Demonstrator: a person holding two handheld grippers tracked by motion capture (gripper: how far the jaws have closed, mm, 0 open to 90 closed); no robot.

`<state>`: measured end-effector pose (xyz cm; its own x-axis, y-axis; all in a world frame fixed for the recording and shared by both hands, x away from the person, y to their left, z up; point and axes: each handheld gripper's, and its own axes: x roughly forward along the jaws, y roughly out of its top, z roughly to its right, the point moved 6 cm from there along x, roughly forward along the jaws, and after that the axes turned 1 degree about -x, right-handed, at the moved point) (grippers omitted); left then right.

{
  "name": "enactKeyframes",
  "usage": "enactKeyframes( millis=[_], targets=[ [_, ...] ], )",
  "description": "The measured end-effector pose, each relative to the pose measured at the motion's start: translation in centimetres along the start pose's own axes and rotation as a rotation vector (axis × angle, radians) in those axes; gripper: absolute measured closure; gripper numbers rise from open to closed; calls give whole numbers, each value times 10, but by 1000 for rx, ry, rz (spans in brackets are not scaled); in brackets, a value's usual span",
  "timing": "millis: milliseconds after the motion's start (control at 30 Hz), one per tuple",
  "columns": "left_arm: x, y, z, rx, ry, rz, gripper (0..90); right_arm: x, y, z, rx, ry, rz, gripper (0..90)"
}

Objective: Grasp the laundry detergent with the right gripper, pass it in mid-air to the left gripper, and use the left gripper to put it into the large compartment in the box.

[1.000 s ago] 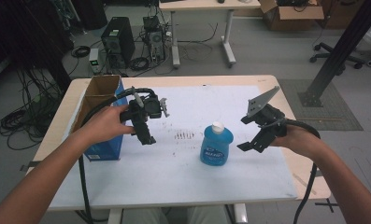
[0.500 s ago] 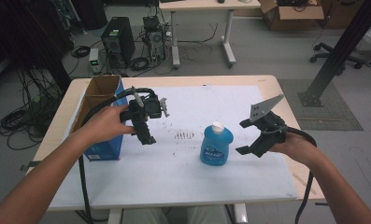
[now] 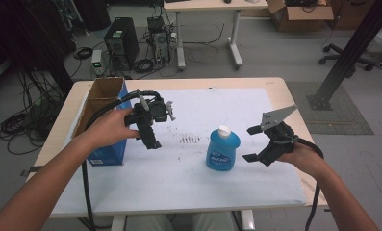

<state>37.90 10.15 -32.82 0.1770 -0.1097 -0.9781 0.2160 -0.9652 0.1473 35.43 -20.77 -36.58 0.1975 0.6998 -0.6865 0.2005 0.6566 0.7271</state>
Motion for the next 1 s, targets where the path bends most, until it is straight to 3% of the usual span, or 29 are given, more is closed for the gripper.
enactKeyframes(
  millis=[167, 533, 1000],
  targets=[
    [0, 0, 0, 0, 1, 1, 55, 3, -5, 1, 9, -4, 49, 37],
    [1, 1, 0, -1, 0, 1, 55, 11, -17, 2, 44, -1, 81, 37],
    [1, 1, 0, -5, 0, 1, 55, 16, -25, 2, 58, -11, 166, 38]
  ],
)
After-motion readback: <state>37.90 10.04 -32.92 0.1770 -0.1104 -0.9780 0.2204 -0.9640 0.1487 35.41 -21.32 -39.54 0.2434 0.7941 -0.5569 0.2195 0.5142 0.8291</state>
